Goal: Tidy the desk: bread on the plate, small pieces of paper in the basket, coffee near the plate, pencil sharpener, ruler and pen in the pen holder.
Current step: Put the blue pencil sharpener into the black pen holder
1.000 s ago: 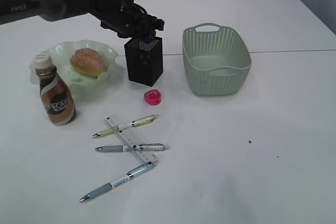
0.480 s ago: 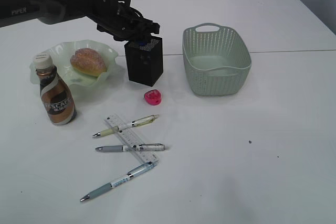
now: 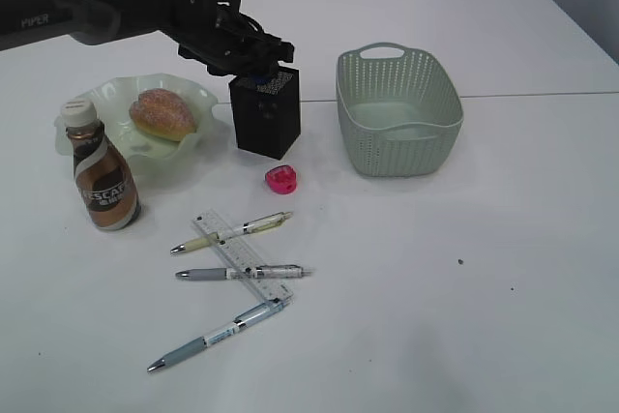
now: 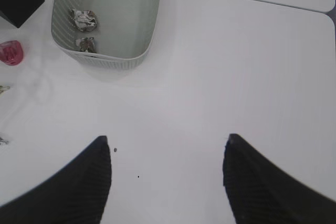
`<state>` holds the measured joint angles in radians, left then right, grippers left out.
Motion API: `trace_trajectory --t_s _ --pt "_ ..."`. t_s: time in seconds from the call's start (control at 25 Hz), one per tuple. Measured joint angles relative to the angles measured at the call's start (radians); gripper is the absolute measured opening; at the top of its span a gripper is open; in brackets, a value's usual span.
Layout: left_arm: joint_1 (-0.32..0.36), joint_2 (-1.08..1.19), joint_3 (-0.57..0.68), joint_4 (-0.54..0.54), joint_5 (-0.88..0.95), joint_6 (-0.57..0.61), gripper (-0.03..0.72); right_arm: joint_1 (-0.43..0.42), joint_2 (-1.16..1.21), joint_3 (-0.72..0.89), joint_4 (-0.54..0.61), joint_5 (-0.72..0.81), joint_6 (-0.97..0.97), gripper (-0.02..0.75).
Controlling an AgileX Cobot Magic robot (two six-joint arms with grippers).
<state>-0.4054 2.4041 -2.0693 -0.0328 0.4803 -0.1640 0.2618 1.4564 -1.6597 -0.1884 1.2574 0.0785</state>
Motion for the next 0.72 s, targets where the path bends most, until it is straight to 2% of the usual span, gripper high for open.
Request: trace_trajectory --t_s 0.32,0.56,0.72 --pt "0.0 0.0 0.0 0.0 -0.004 0.0 0.394 0.0 0.0 0.0 -0.005 0.0 0.0 0.491" --pt "0.0 0.0 0.0 0.0 -0.002 0.0 0.4 0.0 0.0 0.0 -0.005 0.0 0.0 0.491" --pt "0.0 0.0 -0.028 0.0 0.089 0.0 0.4 0.0 0.0 0.0 -0.008 0.0 0.0 0.491"
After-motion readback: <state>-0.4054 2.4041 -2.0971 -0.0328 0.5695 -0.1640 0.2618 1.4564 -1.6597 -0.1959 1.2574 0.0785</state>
